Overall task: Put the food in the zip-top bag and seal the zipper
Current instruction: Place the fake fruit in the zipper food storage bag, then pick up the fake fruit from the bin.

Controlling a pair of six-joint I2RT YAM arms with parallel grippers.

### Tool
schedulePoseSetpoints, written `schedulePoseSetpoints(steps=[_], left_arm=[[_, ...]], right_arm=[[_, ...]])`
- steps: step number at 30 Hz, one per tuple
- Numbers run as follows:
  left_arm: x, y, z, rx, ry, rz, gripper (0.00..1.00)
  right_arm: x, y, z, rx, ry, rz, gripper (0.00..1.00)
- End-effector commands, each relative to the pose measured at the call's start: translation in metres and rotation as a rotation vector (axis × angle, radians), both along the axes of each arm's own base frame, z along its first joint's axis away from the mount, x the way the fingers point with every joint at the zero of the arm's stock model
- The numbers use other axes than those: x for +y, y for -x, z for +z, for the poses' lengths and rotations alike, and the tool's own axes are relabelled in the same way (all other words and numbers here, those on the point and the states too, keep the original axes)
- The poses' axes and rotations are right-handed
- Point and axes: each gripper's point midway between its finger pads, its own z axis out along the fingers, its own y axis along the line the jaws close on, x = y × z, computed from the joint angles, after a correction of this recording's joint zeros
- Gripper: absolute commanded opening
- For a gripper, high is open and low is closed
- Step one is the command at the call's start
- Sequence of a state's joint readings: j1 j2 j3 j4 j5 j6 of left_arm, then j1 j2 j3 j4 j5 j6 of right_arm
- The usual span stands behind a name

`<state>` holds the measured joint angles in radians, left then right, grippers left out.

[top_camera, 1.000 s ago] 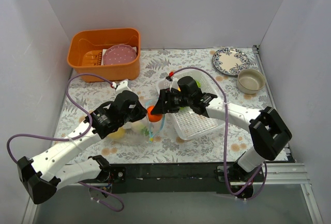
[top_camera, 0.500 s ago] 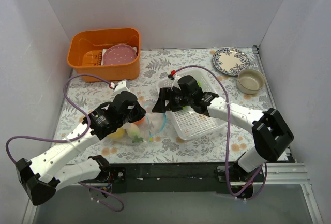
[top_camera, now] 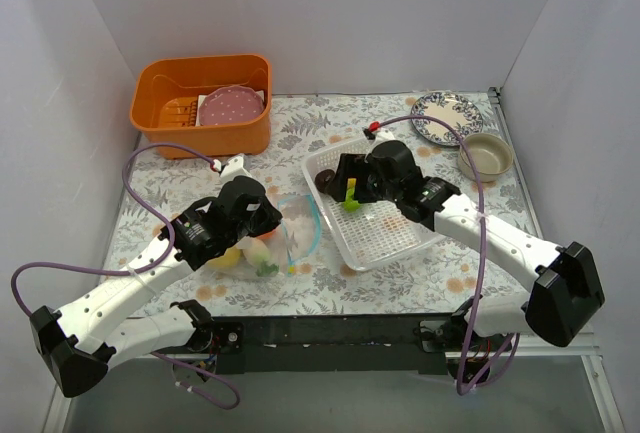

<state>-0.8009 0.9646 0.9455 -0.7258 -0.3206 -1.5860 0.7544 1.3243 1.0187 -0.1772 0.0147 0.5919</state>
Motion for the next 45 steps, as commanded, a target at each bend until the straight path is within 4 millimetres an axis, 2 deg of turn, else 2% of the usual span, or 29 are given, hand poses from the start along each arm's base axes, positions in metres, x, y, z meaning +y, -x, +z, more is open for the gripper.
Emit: schedulePoseSetpoints(steps=[1, 4, 10, 15, 17, 22, 33, 38, 39, 41, 45], left_arm=[[0.002, -0.001, 0.016, -0.038, 0.026, 0.011, 0.0], [0.002, -0.001, 0.015, -0.039, 0.027, 0.009, 0.0], [0.001, -0.001, 0.014, -0.032, 0.029, 0.007, 0.0], [0.001, -0.001, 0.016, -0.037, 0.037, 0.014, 0.0], [0.0, -0.001, 0.017, -0.039, 0.046, 0.008, 0.0], [-0.001, 0.0, 0.018, -0.04, 0.043, 0.002, 0.0], [0.007, 0.005, 0.018, -0.039, 0.044, 0.016, 0.0], [0.006, 0.005, 0.018, -0.038, 0.054, 0.014, 0.0], [0.005, 0.005, 0.018, -0.038, 0.052, 0.009, 0.0], [0.004, 0.005, 0.018, -0.037, 0.05, 0.005, 0.0], [0.004, 0.003, 0.018, -0.04, 0.044, 0.006, 0.0]], right_arm=[[-0.051, -0.027, -0.009, 0.008, 0.12, -0.201, 0.93], [-0.062, -0.033, -0.017, 0.051, 0.151, -0.231, 0.93], [-0.066, -0.042, -0.021, -0.003, 0.154, -0.22, 0.96], [-0.077, -0.048, -0.042, 0.097, 0.177, -0.18, 0.98], [-0.068, -0.044, -0.055, 0.165, 0.149, -0.114, 0.98], [-0.07, -0.054, -0.073, 0.223, 0.134, -0.14, 0.98], [-0.07, -0.068, -0.095, 0.29, 0.099, -0.215, 0.96], [-0.071, -0.082, -0.099, 0.278, 0.11, -0.239, 0.96], [-0.071, -0.084, -0.104, 0.29, 0.118, -0.243, 0.96], [-0.068, -0.091, -0.102, 0.287, 0.11, -0.238, 0.96], [-0.058, -0.096, -0.111, 0.317, 0.097, -0.212, 0.93]])
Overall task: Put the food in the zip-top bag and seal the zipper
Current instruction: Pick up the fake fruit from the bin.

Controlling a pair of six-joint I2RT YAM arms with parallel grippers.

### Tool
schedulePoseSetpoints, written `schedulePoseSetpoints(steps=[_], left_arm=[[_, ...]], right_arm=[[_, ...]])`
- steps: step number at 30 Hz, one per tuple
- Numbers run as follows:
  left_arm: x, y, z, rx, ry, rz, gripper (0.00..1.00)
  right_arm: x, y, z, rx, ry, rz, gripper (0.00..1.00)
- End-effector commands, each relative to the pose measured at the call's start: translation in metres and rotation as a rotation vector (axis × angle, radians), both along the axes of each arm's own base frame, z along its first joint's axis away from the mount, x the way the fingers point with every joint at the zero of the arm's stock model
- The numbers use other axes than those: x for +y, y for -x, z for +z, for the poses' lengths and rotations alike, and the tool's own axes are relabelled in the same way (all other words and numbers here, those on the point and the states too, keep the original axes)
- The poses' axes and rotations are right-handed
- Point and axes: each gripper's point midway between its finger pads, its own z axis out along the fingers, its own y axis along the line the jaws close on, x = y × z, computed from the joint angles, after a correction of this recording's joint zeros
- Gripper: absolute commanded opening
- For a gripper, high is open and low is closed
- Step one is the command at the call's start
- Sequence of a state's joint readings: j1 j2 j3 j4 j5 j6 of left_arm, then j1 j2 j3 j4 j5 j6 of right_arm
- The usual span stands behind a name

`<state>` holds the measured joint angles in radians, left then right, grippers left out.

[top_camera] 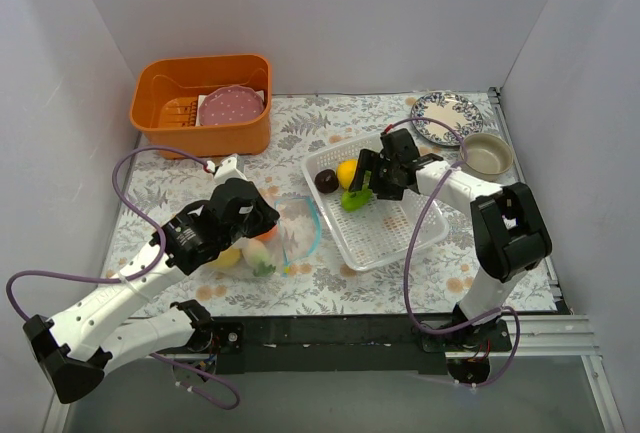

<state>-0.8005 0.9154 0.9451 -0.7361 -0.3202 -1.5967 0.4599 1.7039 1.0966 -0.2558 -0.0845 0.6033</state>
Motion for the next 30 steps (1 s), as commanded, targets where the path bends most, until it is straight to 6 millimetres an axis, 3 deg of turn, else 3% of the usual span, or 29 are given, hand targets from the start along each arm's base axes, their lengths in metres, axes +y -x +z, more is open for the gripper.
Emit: schedulePoseSetpoints(steps=[1, 8, 13, 20, 26, 30], left_arm=[[0.0, -0.002, 0.007, -0.016, 0.008, 0.005, 0.0], [0.004, -0.002, 0.004, -0.016, -0.007, 0.017, 0.0], [0.002, -0.004, 0.001, -0.016, -0.019, 0.009, 0.0], [-0.003, -0.005, -0.002, -0.008, -0.015, -0.004, 0.0], [-0.005, -0.006, -0.001, -0.008, -0.014, -0.005, 0.0], [-0.006, -0.006, -0.003, -0.003, -0.014, -0.007, 0.0]], right_arm=[[0.016, -0.022, 0.014, -0.044, -0.061, 0.01, 0.91], [0.015, -0.012, 0.002, -0.031, -0.068, 0.043, 0.79], [-0.003, 0.005, -0.009, -0.022, 0.021, 0.075, 0.54], [-0.024, 0.029, -0.019, -0.01, 0.109, 0.141, 0.5], [-0.024, 0.041, -0.001, -0.053, 0.076, 0.173, 0.47], [-0.021, 0.05, 0.022, -0.094, 0.04, 0.183, 0.47]])
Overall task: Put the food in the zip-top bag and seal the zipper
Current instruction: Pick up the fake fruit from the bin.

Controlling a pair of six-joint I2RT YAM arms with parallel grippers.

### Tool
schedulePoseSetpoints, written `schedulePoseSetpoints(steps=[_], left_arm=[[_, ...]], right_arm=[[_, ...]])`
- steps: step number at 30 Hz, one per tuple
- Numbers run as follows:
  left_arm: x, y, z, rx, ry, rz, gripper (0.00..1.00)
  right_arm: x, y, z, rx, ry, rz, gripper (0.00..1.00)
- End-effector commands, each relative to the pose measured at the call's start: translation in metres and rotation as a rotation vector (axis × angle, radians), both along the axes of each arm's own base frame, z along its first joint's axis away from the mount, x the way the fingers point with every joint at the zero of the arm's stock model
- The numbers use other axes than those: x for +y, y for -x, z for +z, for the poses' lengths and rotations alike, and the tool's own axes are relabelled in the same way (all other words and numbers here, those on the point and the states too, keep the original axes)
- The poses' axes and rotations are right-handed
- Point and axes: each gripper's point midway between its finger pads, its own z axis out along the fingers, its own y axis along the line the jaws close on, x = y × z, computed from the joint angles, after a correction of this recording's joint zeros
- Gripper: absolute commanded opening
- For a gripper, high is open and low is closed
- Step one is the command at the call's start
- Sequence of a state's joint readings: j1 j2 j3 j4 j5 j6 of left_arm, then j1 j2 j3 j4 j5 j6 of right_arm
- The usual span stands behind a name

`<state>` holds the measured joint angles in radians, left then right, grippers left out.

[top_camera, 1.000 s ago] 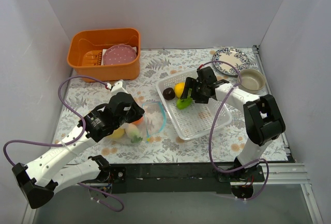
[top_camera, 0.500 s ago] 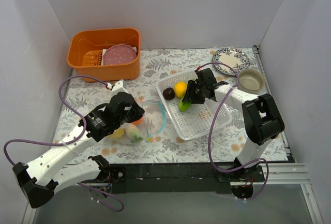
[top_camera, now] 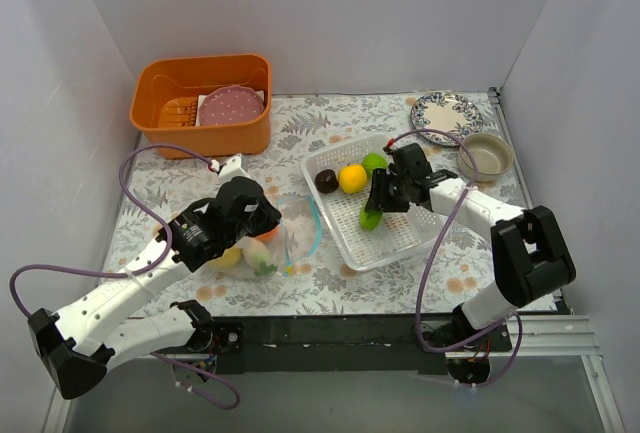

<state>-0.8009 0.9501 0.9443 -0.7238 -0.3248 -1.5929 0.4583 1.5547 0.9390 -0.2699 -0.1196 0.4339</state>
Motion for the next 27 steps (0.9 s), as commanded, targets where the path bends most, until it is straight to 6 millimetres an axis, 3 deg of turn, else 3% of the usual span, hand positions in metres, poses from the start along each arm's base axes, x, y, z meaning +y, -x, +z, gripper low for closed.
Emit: schedulePoseSetpoints(steps=[1, 12, 17, 27], left_arm=[[-0.002, -0.002, 0.004, -0.012, 0.009, -0.004, 0.0], [-0.008, -0.003, 0.001, -0.006, 0.013, -0.02, 0.0], [-0.009, -0.004, 0.0, -0.002, 0.01, -0.022, 0.0], [-0.014, -0.006, 0.001, 0.001, 0.022, -0.027, 0.0]], right_arm=[[0.004, 0.01, 0.029, -0.059, -0.028, 0.034, 0.47], [0.052, 0.038, 0.101, -0.228, -0.218, 0.1, 0.47], [0.074, 0.051, 0.123, -0.281, -0.334, 0.148, 0.47], [0.13, 0.079, 0.124, -0.264, -0.411, 0.314, 0.47]])
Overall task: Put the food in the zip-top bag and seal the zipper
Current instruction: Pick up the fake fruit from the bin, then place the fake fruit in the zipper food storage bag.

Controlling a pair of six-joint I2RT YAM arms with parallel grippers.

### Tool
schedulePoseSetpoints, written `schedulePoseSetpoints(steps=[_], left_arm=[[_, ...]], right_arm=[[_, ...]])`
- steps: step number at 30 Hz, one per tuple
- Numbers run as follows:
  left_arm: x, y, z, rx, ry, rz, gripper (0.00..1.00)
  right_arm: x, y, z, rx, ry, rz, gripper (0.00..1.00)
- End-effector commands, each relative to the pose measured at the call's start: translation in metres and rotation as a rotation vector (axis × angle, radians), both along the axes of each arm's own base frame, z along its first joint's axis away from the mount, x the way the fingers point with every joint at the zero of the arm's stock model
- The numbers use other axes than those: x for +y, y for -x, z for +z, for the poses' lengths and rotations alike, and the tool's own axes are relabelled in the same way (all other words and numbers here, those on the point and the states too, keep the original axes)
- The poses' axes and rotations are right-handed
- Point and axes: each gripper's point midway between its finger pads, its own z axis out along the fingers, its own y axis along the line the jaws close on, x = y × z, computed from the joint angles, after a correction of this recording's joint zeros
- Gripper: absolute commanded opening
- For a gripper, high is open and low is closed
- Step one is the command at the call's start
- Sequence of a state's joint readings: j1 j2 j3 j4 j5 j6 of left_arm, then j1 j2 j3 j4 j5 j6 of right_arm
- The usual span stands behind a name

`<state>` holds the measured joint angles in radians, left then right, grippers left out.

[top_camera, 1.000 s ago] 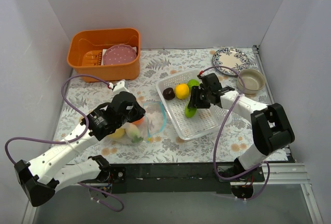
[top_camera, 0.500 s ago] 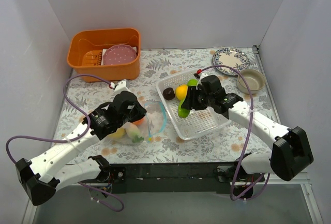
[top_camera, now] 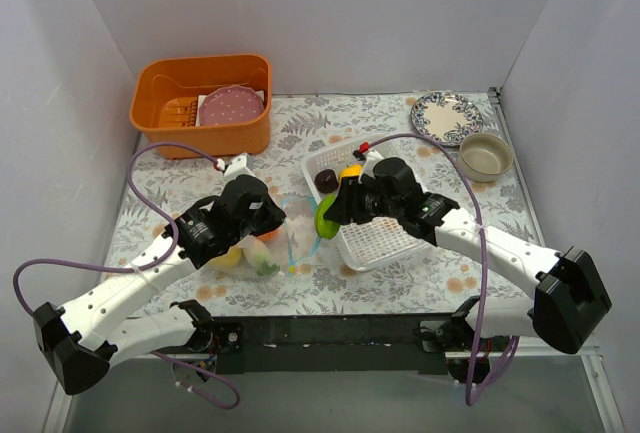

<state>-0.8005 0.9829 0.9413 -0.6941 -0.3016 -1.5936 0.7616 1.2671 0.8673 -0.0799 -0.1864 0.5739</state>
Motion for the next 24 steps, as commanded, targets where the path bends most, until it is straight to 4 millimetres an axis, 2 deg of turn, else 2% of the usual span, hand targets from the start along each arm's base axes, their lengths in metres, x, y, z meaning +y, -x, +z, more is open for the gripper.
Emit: schedulePoseSetpoints(steps=[1, 2, 7, 10, 14, 17, 18, 20, 22, 24], left_arm=[[-0.005, -0.002, 0.005, -0.01, 0.013, -0.011, 0.0], [-0.005, -0.003, 0.005, -0.009, 0.012, -0.011, 0.0], [-0.003, -0.001, 0.005, -0.01, 0.012, -0.008, 0.0], [0.0, -0.001, 0.006, -0.013, 0.008, 0.002, 0.0], [0.003, -0.001, 0.009, -0.025, 0.012, 0.015, 0.0], [0.007, -0.002, 0.012, -0.036, 0.006, 0.033, 0.0], [0.008, -0.002, 0.013, -0.04, 0.006, 0.036, 0.0], [0.01, -0.003, 0.015, -0.045, 0.0, 0.044, 0.0], [0.013, -0.003, 0.015, -0.049, -0.011, 0.049, 0.0], [0.014, -0.003, 0.014, -0.05, -0.013, 0.052, 0.0]], right_arm=[[0.035, 0.008, 0.019, -0.04, -0.083, 0.076, 0.47], [0.039, 0.008, 0.014, -0.031, -0.076, 0.081, 0.47], [0.063, 0.014, 0.019, -0.034, -0.099, 0.127, 0.47], [0.072, 0.015, 0.012, -0.018, -0.089, 0.15, 0.47], [0.09, 0.011, 0.009, -0.006, -0.1, 0.181, 0.5], [0.1, 0.014, 0.009, 0.011, -0.113, 0.219, 0.61], [0.103, 0.014, 0.012, 0.009, -0.118, 0.228, 0.7], [0.103, 0.015, 0.012, 0.007, -0.116, 0.23, 0.8], [0.099, 0.014, 0.009, 0.0, -0.1, 0.221, 0.94], [0.094, 0.012, 0.011, -0.009, -0.086, 0.202, 0.94]])
